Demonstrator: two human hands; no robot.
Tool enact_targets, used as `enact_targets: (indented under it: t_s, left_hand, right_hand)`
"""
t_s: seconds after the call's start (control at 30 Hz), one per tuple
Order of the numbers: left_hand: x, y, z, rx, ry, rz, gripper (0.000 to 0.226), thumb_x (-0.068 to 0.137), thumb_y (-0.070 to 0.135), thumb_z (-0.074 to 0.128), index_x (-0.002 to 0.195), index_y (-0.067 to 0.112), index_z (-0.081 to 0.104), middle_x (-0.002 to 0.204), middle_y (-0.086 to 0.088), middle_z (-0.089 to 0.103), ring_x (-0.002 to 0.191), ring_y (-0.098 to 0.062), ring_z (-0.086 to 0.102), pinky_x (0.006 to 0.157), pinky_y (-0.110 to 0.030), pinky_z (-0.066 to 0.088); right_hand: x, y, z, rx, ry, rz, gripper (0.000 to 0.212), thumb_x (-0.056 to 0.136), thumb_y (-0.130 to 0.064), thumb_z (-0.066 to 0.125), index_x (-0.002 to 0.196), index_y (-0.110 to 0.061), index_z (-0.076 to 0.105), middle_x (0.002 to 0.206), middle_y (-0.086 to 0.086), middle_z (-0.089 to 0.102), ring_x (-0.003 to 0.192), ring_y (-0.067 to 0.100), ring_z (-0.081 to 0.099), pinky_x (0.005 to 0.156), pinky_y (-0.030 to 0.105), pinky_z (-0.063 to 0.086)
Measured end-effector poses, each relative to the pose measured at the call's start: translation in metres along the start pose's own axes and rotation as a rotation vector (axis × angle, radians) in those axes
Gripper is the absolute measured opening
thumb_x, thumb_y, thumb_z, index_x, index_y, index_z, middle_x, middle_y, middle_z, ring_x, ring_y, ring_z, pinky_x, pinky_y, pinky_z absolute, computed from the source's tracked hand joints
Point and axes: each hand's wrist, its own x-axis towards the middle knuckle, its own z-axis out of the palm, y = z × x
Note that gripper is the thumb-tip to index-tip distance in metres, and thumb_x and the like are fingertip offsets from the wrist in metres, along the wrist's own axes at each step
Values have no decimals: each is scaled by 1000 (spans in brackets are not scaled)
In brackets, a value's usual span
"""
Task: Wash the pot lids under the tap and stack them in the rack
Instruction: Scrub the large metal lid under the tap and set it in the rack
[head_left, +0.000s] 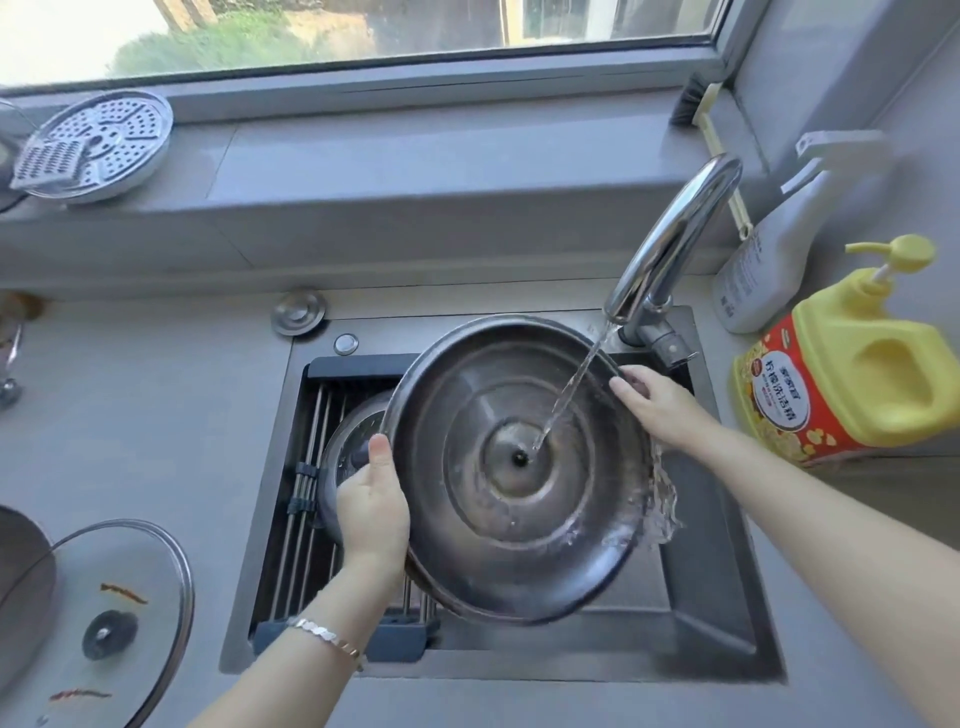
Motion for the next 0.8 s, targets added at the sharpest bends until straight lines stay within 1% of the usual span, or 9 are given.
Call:
enact_targets:
  t_s: [0.1, 0.17, 0.23, 0.33, 0.4, 0.5, 0.6, 0.73, 0.8]
  left_hand:
    - [1, 2, 5, 46, -36, 222, 55, 93, 32, 47, 48, 10, 27, 47, -3, 27, 42, -9, 26, 39, -18, 23]
    - [-3, 4, 8, 84, -119, 319, 52, 89, 31, 55, 48, 3, 39, 46, -3, 34, 44, -8, 30, 43, -19, 26]
    - [-7, 6, 12, 116, -190, 384, 44, 86, 28, 61, 53, 0, 53, 45, 2, 39, 45, -8, 35, 46, -17, 30]
    - [-13, 7, 21, 164, -297, 506, 45, 84, 26, 65, 43, 19, 49, 35, 5, 38, 42, -6, 39, 46, -16, 28]
    - [-15, 6, 28, 234, -342, 612, 47, 83, 35, 63, 43, 16, 47, 39, -1, 41, 48, -15, 37, 47, -21, 24]
    - [-15, 6, 31, 208, -365, 657, 44, 81, 37, 54, 43, 21, 37, 36, 4, 40, 44, -9, 33, 44, -18, 23]
    - [-14, 4, 24, 199, -336, 686, 47, 81, 32, 59, 44, 28, 32, 38, 8, 38, 40, -5, 31, 43, -12, 22]
    - [-8, -3, -4, 43, -215, 512, 49, 85, 27, 62, 44, 12, 41, 39, 7, 34, 40, -6, 29, 41, -15, 24]
    - [-5, -5, -14, -22, -156, 479, 49, 88, 13, 60, 43, 15, 41, 36, 7, 40, 36, -5, 33, 38, -12, 25]
  right_hand:
    - [-5, -12, 4, 22, 100, -75, 46, 92, -26, 54, 134, -13, 42, 133, 5, 50, 122, 20, 47, 99, 27, 35]
    - [-12, -26, 3, 19, 170, -204, 61, 87, -24, 61, 140, -13, 33, 134, -1, 42, 128, 12, 36, 109, 28, 26]
    - [-23, -48, -2, 49, 183, -427, 57, 84, -33, 65, 134, -16, 43, 120, -10, 45, 118, 2, 36, 110, 29, 25]
    - [-40, -80, 5, -199, 156, -745, 41, 87, -49, 44, 105, -20, 66, 98, -9, 64, 97, 7, 53, 106, 34, 27]
    - [-47, -92, 28, -453, 254, -965, 41, 91, -42, 40, 73, -20, 70, 72, -6, 68, 74, 15, 61, 97, 35, 38]
    - [-50, -101, 52, -519, 463, -1135, 48, 94, -29, 42, 50, -16, 57, 48, -3, 53, 49, 19, 50, 60, 29, 47]
    - [-38, -94, 37, -410, 546, -1029, 57, 97, -31, 34, 46, -14, 51, 43, 1, 49, 43, 23, 47, 47, 26, 37]
    - [-17, -53, -6, -151, 442, -345, 58, 97, -37, 31, 52, -4, 48, 51, 12, 48, 59, 32, 54, 60, 37, 42]
    - [-13, -33, -11, 92, 362, -178, 58, 99, -38, 32, 48, -11, 33, 49, 5, 38, 57, 24, 43, 56, 30, 32]
